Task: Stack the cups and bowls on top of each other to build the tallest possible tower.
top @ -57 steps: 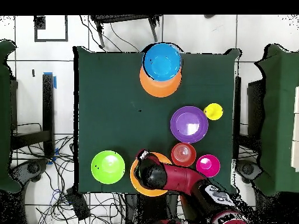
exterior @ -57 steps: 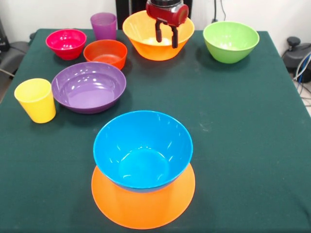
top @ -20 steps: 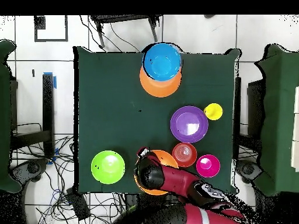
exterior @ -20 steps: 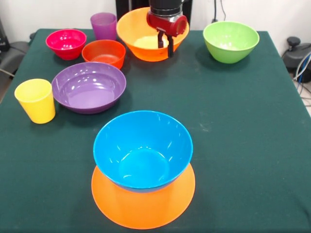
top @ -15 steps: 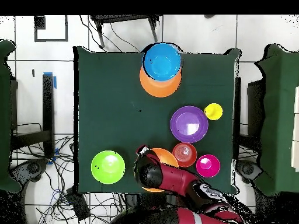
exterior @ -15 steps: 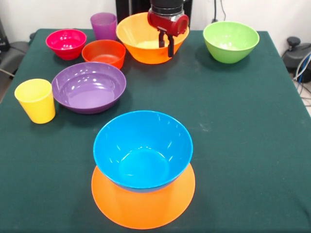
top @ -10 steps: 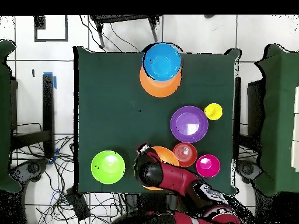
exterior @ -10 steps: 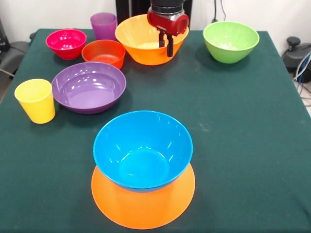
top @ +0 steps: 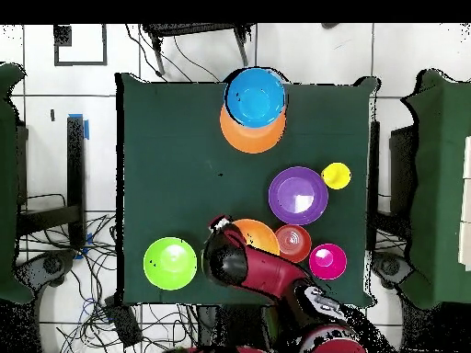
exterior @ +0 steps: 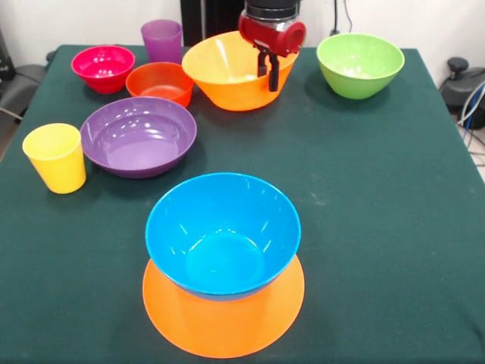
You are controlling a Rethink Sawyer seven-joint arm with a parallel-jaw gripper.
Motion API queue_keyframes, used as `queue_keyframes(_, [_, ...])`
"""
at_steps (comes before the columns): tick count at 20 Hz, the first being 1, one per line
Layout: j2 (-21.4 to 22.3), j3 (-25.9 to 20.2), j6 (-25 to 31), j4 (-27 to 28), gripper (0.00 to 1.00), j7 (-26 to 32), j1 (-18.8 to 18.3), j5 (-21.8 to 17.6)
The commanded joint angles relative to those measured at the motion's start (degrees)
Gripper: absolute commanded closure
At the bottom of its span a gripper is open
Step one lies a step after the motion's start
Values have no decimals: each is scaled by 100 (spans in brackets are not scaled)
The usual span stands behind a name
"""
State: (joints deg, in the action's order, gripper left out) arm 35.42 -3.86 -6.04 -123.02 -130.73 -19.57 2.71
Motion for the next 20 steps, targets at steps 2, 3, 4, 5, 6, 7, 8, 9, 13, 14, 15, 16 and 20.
queue_keyframes(2, [-469, -313, 154, 910, 100, -895, 351, 612])
queue_keyframes(3, [-510, -282, 104, 940, 100, -890, 383, 635])
queue_keyframes(4, [-573, -253, 64, 997, 100, -889, 436, 680])
queue_keyframes(5, [-617, -235, 20, 1024, 100, -885, 458, 698])
queue_keyframes(6, [-673, -234, -41, 1058, 100, -888, 477, 714])
queue_keyframes(7, [-730, -232, -103, 1093, 100, -892, 497, 731])
queue_keyframes(8, [-801, -219, -159, 1153, 100, -871, 517, 737])
queue_keyframes(9, [-840, -241, -183, 1174, 100, -857, 496, 723])
queue_keyframes(13, [-974, -213, -310, 1296, 100, -855, 535, 730])
queue_keyframes(14, [-988, -213, -319, 1317, 100, -862, 542, 737])
queue_keyframes(15, [-1002, -212, -328, 1339, 100, -870, 550, 743])
queue_keyframes(16, [-1015, -182, -331, 1384, 100, -862, 584, 759])
queue_keyframes(20, [-1029, -211, -253, 1513, 100, -830, 585, 784])
